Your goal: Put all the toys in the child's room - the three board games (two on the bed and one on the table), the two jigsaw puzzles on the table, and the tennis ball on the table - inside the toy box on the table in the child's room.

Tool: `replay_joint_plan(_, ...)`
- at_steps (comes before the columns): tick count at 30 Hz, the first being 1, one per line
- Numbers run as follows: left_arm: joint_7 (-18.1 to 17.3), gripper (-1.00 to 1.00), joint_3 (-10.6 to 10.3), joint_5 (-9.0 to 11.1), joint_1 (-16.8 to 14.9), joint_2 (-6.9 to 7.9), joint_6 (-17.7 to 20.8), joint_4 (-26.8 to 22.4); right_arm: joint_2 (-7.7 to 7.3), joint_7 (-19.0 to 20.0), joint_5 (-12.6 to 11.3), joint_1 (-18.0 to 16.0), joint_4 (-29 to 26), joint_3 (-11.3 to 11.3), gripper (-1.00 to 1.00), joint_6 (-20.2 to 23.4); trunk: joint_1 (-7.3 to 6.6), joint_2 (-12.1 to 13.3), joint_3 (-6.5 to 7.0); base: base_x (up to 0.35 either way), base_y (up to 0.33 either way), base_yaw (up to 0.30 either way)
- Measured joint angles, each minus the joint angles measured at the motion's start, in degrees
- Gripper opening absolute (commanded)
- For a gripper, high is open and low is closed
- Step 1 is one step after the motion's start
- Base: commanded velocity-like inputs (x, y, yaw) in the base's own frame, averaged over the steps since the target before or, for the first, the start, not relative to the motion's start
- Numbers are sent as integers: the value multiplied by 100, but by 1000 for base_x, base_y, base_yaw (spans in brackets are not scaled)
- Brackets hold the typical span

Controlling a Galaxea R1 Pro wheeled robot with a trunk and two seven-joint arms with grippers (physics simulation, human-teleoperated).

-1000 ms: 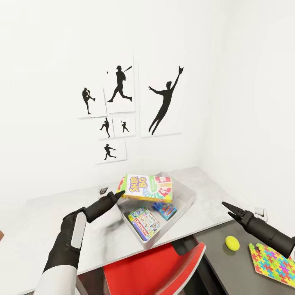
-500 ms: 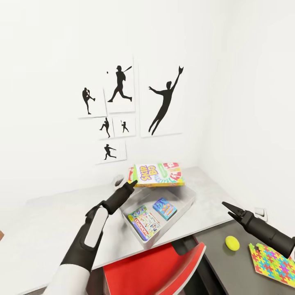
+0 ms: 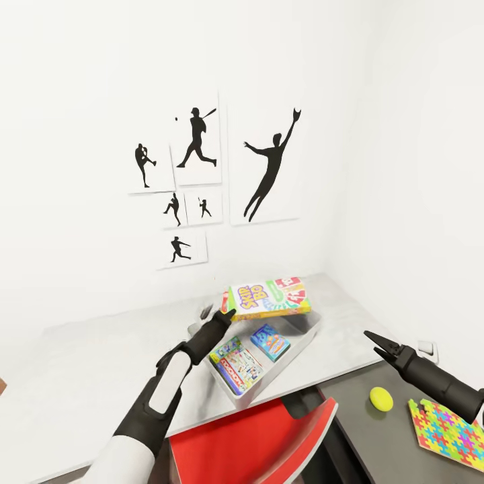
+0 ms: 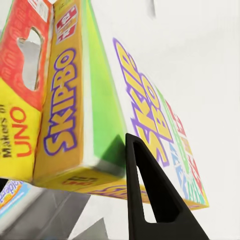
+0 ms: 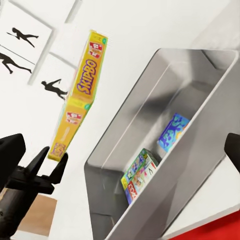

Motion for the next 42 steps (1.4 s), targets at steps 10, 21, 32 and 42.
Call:
replay_joint_plan(10, 137, -100, -386, 644, 0, -1, -241, 388, 49, -21, -1, -2, 0, 6, 100, -17, 0, -1, 0, 0, 0, 0)
replay_joint_plan(21, 170, -100, -776, 1187, 209, -2, -257, 443, 45, 6, -6, -3, 0, -4, 100, -20, 0, -1, 0, 0, 0, 0)
replay_joint_plan(32, 631, -100, -801, 1300, 435, -1, -836, 308, 43, 25, -15, -2, 0, -11, 100, -20, 0, -1, 0, 0, 0, 0)
replay_joint_plan(42, 670, -100, -805, 1295, 591, -1, -1390, 244, 43, 15, -6, -1, 0, -6, 100, -20, 0, -1, 0, 0, 0, 0)
